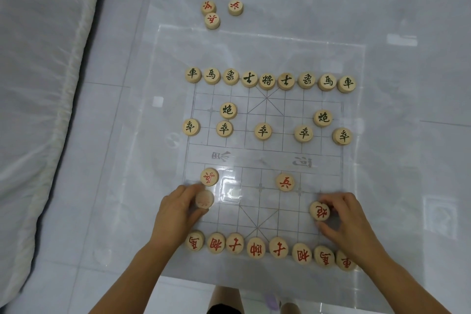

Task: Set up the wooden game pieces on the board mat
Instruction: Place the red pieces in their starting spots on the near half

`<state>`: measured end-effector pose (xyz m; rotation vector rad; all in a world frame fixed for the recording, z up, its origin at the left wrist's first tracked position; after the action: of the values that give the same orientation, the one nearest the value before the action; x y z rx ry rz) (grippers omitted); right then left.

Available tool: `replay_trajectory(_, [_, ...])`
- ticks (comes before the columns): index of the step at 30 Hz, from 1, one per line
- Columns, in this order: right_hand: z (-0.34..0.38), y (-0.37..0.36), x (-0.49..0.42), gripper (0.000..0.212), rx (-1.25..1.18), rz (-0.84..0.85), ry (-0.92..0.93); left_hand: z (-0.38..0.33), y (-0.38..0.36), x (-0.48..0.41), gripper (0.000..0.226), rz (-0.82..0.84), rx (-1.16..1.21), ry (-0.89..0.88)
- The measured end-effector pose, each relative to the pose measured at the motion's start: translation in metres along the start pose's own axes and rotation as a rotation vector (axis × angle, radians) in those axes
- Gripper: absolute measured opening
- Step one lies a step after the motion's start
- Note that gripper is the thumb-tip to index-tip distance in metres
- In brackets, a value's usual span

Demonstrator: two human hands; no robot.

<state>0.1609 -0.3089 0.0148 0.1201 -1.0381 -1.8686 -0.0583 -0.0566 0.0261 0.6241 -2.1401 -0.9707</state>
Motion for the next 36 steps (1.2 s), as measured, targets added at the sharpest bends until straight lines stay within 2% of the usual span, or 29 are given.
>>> replay_trajectory(6, [-0.001,-0.001,0.000,0.048,-0.020,-0.004,0.010,0.001,-0.004,-0.002,0.035,-0.060,0.063,0.152])
replay_trajectory(9, [-0.001,0.000,0.000,0.051,-0.023,-0.009,0.019,0.003,-0.006,0.000,0.045,-0.058,0.058,0.187])
replay_trajectory(11, [-0.002,0.000,0.000,0.055,-0.023,-0.009,0.025,0.003,-0.009,0.002,0.052,-0.058,0.006,0.129])
replay_trajectory(14, [-0.003,-0.001,0.000,0.056,-0.029,-0.014,0.035,0.005,-0.010,0.004,0.045,-0.071,-0.058,0.023])
replay_trajectory(20, [-0.004,-0.001,-0.001,0.051,-0.030,-0.018,0.032,0.008,-0.011,0.003,0.043,-0.069,-0.039,0.041])
replay_trajectory(30, [-0.004,-0.001,0.001,0.053,-0.012,0.008,0.022,0.010,-0.012,0.004,0.044,-0.078,-0.090,-0.004])
replay_trajectory(36, [-0.004,-0.001,0.002,0.054,-0.005,0.015,0.024,0.011,-0.013,0.002,0.051,-0.056,-0.071,-0.028])
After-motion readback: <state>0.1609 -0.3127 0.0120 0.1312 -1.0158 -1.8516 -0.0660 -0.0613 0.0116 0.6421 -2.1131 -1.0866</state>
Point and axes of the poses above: each hand's wrist, its own x-axis away from the middle knuckle, its own y-axis out of the back of the hand, z = x × y, the point moved 4 cm from there along -x, towards the middle knuckle, and after that the axes turned 7 degrees about y, right-handed, at the moved point
